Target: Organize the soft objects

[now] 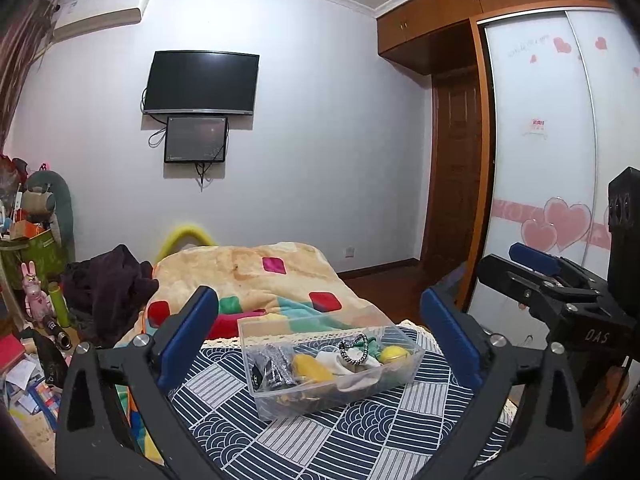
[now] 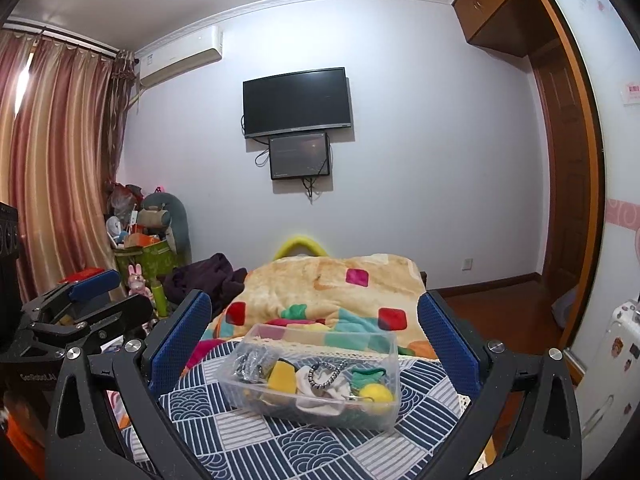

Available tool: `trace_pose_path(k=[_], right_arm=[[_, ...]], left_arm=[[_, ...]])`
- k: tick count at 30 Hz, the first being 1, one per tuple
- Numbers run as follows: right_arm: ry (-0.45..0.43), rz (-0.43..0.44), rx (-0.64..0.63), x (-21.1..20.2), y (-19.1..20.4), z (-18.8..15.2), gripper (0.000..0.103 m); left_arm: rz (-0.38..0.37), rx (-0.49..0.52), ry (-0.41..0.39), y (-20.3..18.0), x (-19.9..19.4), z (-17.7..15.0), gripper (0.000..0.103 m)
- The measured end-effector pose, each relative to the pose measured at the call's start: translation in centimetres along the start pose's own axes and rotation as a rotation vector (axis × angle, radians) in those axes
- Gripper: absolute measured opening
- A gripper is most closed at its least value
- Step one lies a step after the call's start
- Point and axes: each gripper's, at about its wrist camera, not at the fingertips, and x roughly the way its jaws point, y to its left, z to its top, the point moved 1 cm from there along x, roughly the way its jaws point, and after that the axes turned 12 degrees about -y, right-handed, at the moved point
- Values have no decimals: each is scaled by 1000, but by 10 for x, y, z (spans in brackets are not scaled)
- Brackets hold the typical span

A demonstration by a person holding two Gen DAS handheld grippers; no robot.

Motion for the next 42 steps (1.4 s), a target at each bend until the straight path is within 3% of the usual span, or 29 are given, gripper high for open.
trace_pose_path(k=[42], right_arm=[[3, -5, 1, -4, 1, 1, 103]], left_arm=[[-25, -2, 16, -1, 0, -1, 103]])
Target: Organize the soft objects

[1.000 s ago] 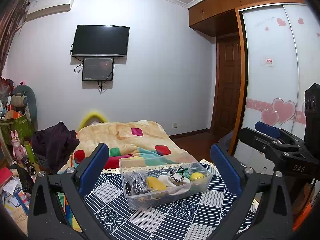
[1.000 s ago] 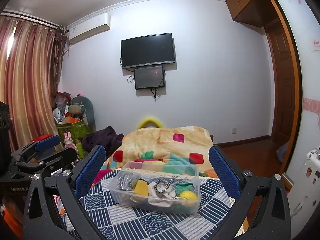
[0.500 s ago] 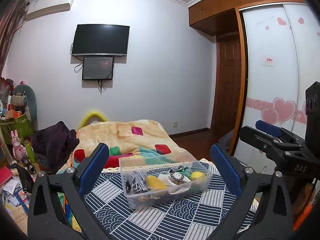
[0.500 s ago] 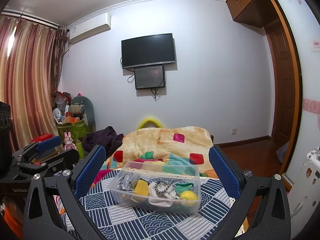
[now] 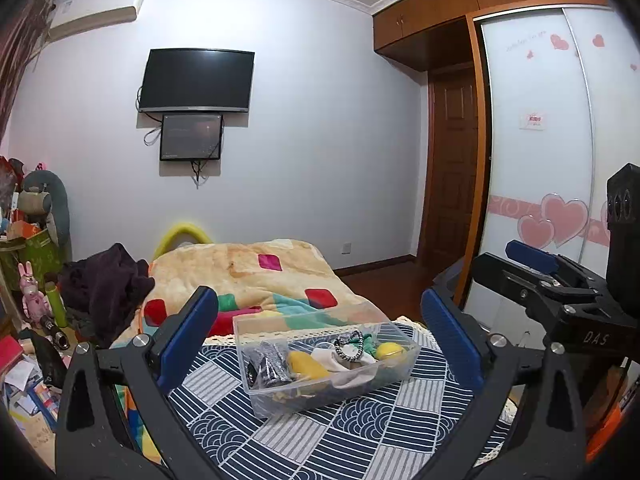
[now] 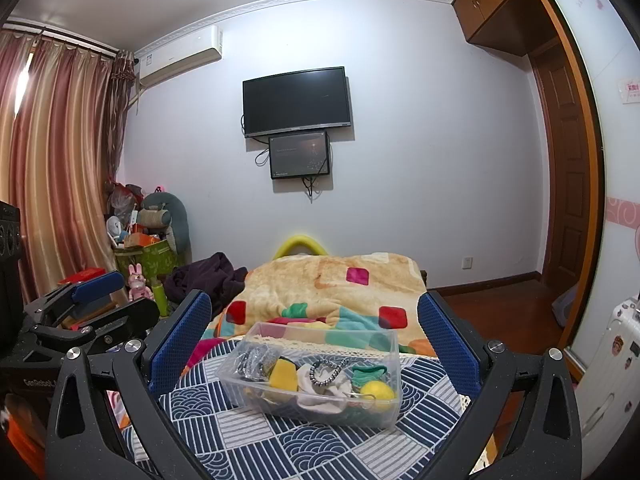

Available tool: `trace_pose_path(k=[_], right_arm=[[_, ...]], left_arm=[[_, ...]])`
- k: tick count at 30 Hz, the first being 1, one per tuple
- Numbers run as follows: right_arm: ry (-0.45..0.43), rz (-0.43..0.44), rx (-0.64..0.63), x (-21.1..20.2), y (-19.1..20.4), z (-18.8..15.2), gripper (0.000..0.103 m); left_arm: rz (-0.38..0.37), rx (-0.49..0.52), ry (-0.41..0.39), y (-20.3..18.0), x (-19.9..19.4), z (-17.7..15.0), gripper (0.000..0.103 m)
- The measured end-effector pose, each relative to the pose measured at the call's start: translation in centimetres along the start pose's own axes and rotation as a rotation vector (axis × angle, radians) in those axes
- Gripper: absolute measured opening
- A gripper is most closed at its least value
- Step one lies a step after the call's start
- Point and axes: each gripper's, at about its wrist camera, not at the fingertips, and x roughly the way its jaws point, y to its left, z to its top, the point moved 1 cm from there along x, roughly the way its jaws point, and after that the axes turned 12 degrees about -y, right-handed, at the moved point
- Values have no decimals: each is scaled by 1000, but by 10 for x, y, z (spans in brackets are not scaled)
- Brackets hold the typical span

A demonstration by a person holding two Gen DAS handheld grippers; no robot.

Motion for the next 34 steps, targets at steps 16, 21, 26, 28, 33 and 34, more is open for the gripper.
trace_pose_path(k=[16, 21, 26, 28, 33, 34], right_arm=[[0, 0, 1, 0, 0, 0, 103], [2, 3, 3, 0, 1, 0, 103], [8, 3, 2, 0, 2, -1, 103], [10, 5, 3, 0, 3, -1, 103], [13, 5, 1, 0, 3, -1, 103], [13, 5, 1, 0, 3, -2, 103]], left_arm=[[-11, -4, 6, 1, 2, 1, 103], [-10, -4, 10, 0, 2, -1, 103], [-9, -13, 14, 1, 3, -1, 103], [-19, -19, 17, 1, 4, -1, 103], [-23, -20, 19, 2, 4, 0, 103], [-22, -19, 20, 3, 4, -1, 103]])
